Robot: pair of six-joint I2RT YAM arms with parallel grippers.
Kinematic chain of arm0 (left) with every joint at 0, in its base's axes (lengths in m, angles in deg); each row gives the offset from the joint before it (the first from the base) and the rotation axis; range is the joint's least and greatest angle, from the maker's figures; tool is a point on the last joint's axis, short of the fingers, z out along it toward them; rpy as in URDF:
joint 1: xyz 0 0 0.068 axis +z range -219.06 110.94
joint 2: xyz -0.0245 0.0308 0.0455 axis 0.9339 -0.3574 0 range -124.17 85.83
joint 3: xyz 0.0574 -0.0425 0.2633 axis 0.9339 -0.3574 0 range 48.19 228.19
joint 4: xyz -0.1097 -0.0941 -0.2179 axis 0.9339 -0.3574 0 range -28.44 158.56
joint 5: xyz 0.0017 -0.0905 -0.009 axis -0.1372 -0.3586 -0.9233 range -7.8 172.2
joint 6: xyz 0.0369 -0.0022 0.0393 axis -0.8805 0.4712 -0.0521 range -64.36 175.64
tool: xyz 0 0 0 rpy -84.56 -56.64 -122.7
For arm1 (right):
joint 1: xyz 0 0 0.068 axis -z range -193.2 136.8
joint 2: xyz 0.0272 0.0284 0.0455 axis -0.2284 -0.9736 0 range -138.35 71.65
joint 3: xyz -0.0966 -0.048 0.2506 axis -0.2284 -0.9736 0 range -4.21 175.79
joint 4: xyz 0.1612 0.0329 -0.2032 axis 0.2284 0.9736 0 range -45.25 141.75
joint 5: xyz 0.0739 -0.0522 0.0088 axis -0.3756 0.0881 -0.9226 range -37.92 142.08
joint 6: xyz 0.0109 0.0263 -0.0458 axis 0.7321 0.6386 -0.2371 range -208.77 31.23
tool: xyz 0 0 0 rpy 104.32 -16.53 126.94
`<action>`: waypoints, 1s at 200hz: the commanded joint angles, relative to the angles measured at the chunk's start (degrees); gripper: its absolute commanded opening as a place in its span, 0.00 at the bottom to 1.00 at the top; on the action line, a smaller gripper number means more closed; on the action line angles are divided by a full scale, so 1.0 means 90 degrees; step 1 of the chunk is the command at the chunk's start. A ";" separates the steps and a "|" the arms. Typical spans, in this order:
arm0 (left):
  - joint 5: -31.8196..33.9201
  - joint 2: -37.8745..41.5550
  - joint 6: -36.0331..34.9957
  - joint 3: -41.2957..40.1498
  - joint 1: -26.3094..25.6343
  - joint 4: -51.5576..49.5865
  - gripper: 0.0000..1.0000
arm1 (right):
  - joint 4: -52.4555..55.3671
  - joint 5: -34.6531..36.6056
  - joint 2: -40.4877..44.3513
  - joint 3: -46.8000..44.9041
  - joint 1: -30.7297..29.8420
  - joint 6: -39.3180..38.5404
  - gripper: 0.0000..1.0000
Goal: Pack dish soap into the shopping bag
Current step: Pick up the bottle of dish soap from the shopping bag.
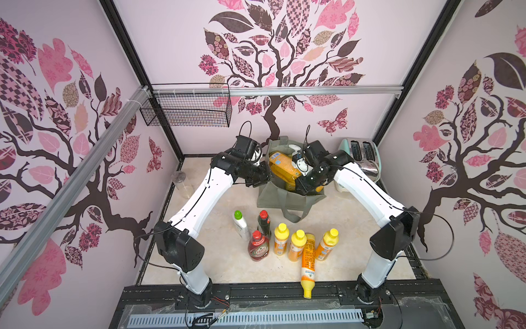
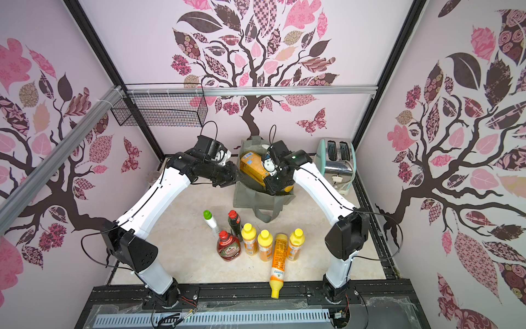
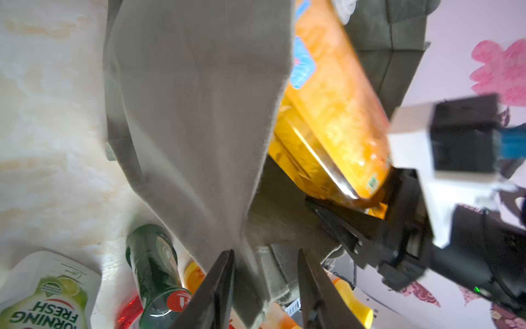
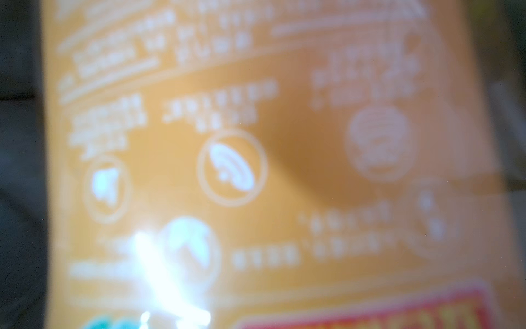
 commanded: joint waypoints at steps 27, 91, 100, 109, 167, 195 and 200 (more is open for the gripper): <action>-0.0423 -0.0163 0.0100 0.0553 0.0209 -0.0346 0.67 | -0.0850 -0.0061 0.0827 0.0931 0.0036 0.0089 0.00; -0.2913 0.0358 0.3500 0.0015 0.1831 0.3405 0.98 | -0.0873 -0.1221 0.1032 0.1102 0.0018 0.0210 0.01; -0.3236 0.0297 0.4009 0.0057 0.1942 0.4006 0.98 | -0.0898 -0.1322 0.1074 0.1051 -0.0038 0.0241 0.01; -0.3477 0.0149 0.4080 0.0395 0.1986 0.4053 0.98 | -0.0873 -0.1408 0.1073 0.1055 -0.0123 0.0215 0.02; -0.4236 -0.0459 0.2813 0.1499 0.1979 0.2618 0.98 | -0.0495 -0.2430 0.0640 0.1844 -0.0469 0.0639 0.04; -0.4231 -0.0457 0.2054 0.1548 0.1979 0.1730 0.98 | -0.0441 -0.2394 0.0568 0.1944 -0.0555 0.0657 0.04; -0.4164 -0.0452 0.1828 0.1589 0.1990 0.1468 0.98 | -0.0440 -0.2361 0.0570 0.1945 -0.0561 0.0654 0.04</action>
